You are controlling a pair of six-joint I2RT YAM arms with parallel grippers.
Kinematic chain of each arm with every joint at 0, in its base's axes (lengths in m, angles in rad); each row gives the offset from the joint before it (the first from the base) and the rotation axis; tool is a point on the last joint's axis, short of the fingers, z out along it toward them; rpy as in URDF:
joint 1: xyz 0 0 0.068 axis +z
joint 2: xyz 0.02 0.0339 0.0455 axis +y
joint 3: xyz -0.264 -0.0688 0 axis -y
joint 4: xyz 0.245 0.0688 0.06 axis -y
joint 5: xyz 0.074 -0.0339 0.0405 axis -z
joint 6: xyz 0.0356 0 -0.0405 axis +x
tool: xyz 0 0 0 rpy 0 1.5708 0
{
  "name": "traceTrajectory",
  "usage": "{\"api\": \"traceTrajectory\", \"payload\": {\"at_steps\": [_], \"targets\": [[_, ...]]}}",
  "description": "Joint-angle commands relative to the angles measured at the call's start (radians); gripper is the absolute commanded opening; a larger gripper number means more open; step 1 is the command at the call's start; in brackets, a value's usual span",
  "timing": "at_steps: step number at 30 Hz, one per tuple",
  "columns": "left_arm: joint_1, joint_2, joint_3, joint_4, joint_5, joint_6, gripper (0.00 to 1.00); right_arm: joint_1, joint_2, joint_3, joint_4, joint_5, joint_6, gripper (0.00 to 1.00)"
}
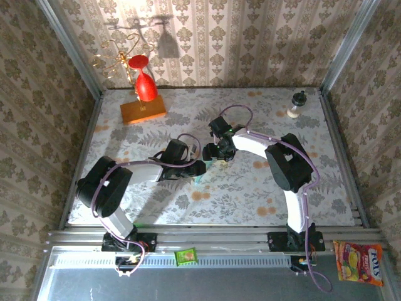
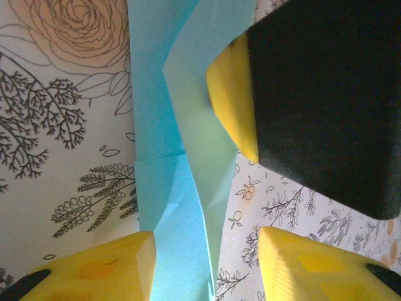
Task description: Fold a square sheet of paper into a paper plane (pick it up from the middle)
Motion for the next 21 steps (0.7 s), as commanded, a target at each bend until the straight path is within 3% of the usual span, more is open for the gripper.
{"api": "traceTrajectory", "payload": {"at_steps": [1, 21], "targets": [[-0.004, 0.014, 0.027, 0.007, 0.018, 0.04, 0.44, -0.001, 0.097, -0.03, -0.005, -0.017, 0.009, 0.68], [-0.004, 0.099, 0.065, 0.088, 0.045, 0.081, 0.3, -0.01, 0.103, -0.031, 0.001, -0.043, 0.024, 0.67]]}}
